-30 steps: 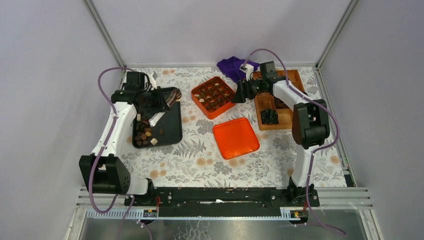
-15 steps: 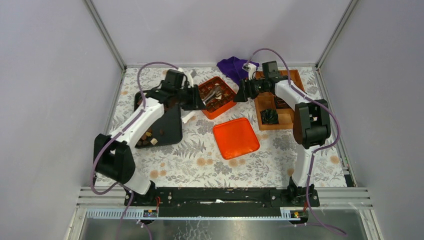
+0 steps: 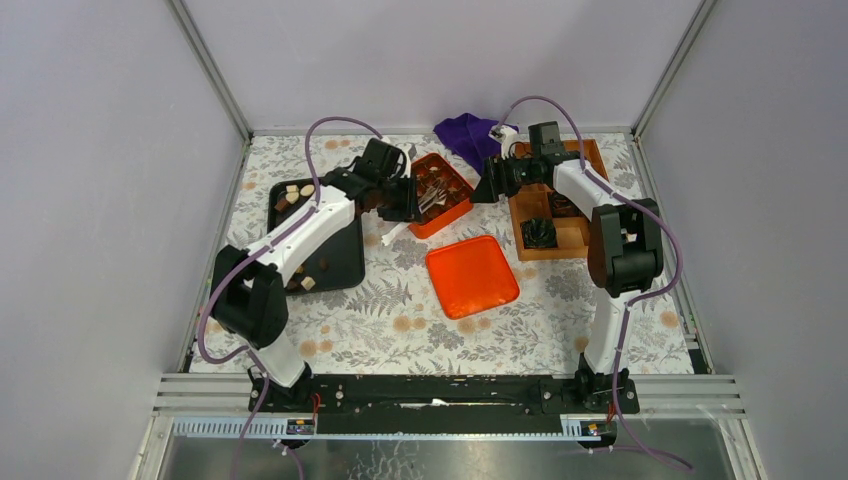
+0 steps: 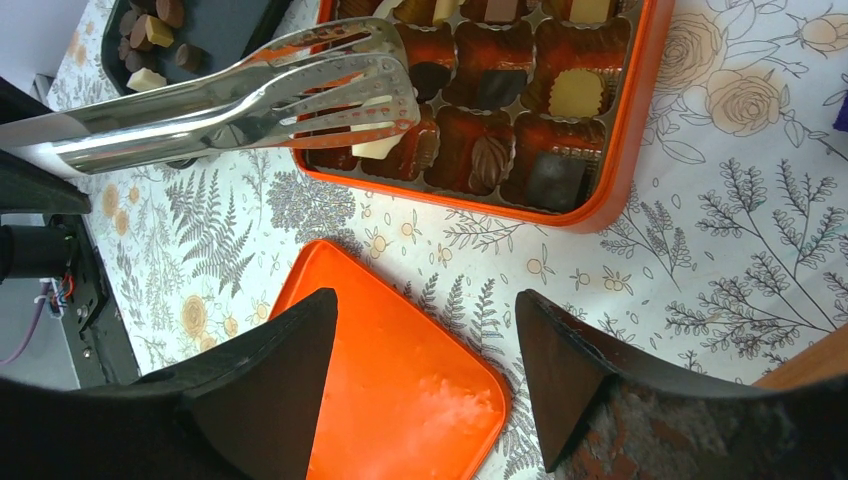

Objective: Pack the chocolate
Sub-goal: Place the fake chocolate in the packing box.

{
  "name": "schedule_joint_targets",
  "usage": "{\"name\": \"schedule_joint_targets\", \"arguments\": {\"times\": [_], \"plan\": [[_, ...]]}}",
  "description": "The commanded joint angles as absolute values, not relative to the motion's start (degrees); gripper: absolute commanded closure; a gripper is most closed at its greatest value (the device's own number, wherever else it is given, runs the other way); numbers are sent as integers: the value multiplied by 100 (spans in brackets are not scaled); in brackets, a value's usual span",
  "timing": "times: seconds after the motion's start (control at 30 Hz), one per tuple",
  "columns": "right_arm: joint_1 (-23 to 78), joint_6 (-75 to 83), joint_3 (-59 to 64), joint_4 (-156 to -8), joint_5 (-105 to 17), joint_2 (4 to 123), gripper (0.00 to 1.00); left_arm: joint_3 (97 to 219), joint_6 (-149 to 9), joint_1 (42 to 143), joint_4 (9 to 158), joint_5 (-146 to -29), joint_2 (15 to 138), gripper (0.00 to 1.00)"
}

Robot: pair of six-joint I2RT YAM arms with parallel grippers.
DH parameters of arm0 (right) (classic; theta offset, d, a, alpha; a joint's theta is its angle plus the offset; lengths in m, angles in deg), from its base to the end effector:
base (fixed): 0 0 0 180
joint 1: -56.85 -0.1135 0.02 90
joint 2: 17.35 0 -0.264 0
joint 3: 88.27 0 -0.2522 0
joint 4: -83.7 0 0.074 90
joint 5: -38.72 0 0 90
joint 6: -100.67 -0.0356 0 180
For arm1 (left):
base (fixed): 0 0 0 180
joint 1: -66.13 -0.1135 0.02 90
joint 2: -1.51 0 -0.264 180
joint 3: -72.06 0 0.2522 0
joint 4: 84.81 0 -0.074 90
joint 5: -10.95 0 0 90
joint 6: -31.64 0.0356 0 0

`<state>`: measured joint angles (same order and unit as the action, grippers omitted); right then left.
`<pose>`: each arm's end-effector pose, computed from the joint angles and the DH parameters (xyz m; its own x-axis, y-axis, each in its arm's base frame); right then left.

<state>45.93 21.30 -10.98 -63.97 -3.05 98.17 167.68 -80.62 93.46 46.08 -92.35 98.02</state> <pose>0.4354 0.1111 0.2266 -0.5655 -0.2342 -0.7908 -0.7601 0.5201 0.3895 0.3267 -0.1780 0.2887 -0.8488 0.0237 -0.5281 0.2773 0.8705 -0.4066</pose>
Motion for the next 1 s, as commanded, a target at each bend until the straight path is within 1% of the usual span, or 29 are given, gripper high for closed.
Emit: {"name": "schedule_joint_targets", "arguments": {"times": [0.0, 0.37, 0.7, 0.8, 0.97], "plan": [[4613, 2076, -1106, -6548, -46, 9471, 27, 17025, -7852, 9440, 4466, -8848, 9876, 76], [4613, 2064, -1106, -6549, -62, 9472, 27, 17082, -7734, 9495, 4283, -8704, 10045, 68], [4613, 2070, -1105, -6540, -56, 9462, 27, 17237, -7732, 9531, 4197, -8639, 10170, 57], [4613, 2069, -1114, -6539, -56, 9462, 27, 17239, -7734, 9531, 4197, -8635, 10170, 55], [4613, 2069, -1127, -6518, -56, 9462, 27, 17292, -7762, 9537, 4197, -8557, 10060, 57]]}}
